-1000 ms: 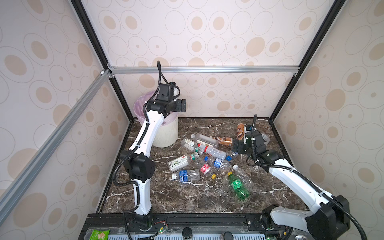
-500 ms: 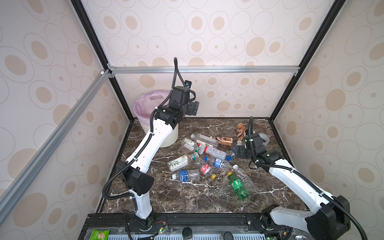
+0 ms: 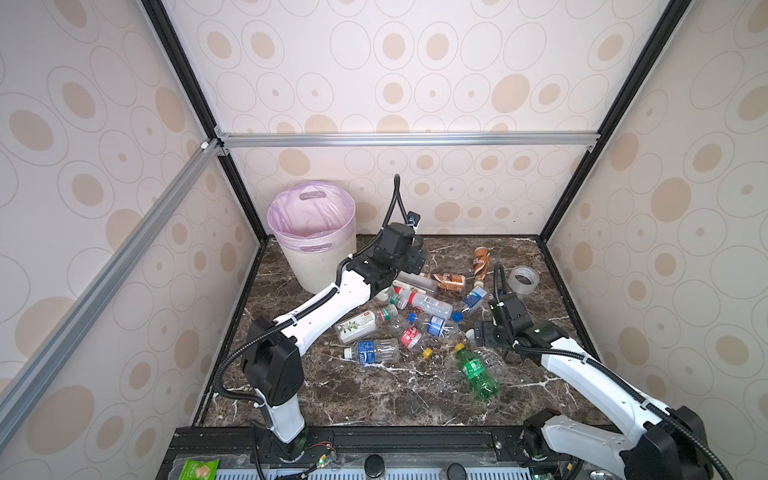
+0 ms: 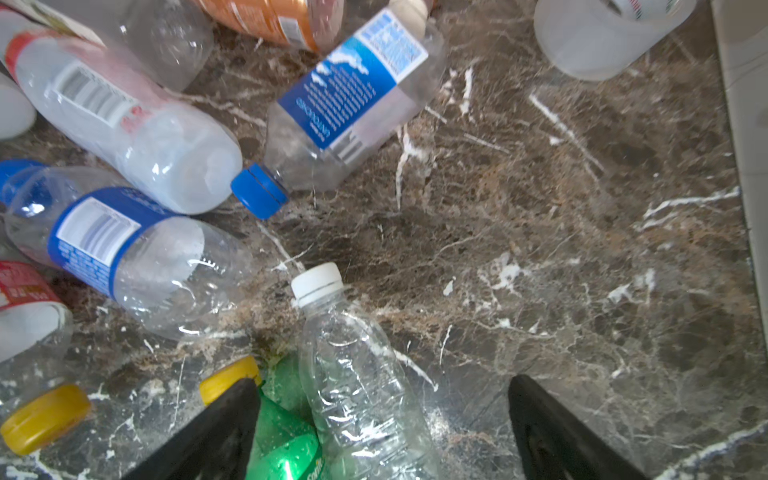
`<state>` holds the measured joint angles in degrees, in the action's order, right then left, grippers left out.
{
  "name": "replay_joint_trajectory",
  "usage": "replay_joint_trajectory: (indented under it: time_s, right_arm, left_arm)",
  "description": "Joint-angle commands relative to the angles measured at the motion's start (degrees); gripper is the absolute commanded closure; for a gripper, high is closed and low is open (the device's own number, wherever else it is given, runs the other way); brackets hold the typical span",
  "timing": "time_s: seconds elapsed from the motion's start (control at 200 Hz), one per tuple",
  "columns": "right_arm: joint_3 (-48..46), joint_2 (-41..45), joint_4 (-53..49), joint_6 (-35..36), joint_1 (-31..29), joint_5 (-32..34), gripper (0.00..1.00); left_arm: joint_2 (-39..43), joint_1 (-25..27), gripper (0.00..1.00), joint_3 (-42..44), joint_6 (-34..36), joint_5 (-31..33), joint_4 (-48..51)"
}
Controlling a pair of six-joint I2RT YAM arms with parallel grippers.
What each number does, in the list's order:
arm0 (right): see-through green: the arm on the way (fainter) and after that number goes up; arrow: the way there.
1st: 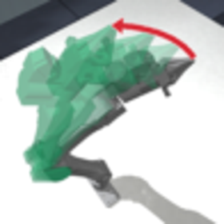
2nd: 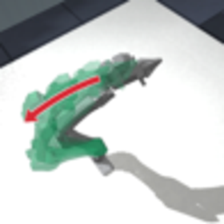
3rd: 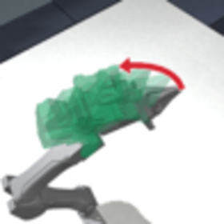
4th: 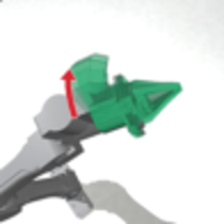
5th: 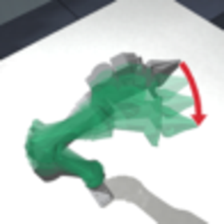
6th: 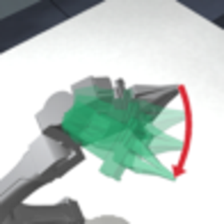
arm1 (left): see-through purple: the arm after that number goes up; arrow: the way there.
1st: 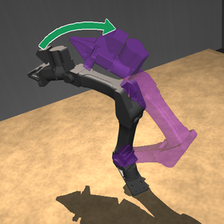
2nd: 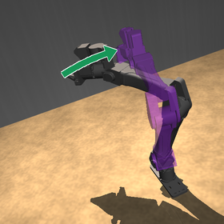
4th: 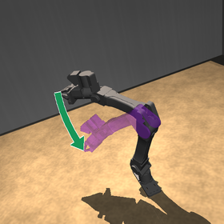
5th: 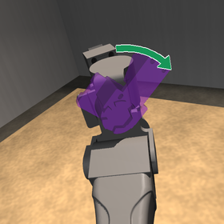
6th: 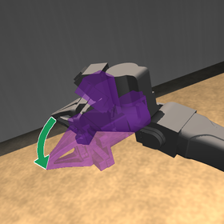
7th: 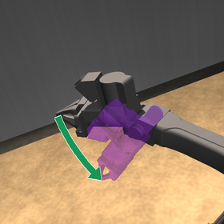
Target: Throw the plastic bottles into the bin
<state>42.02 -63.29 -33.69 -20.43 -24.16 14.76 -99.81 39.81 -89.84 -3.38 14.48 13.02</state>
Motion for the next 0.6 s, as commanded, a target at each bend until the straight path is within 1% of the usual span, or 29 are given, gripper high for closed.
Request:
replay_joint_trajectory:
  time_s: [0.0, 0.135, 0.305, 0.495, 0.595]
  right_arm:
    - [-1.43, -1.7, -1.09, -2.76, -0.31, -2.55, 0.06]
    - [-2.78, -2.64, 0.55, -3.73, 0.07, -2.88, 0.08]
    - [-2.76, -5.27, 2.17, -4.33, 0.62, -3.41, 0.12]
    - [-1.96, -9.91, 2.91, -4.8, 1.77, -5.03, 0.13]
    - [-1.13, -11.62, 2.44, -4.82, 2.68, -5.88, 0.15]
  left_arm:
    - [2.72, 1.41, 0.01, 2.09, -1.03, -0.82, -7.02]
    - [1.06, 2.86, 0.01, 2.35, 0.6, 1.43, -6.75]
    - [-1.17, 3.33, 0.01, 1.9, 0.03, 2.95, -5.39]
    - [-5.54, 3.43, 0.01, -5.16, 1.97, 5.94, 3.04]
    - [-6.69, 3.54, 0.01, -6.52, 2.64, 7.83, 4.21]
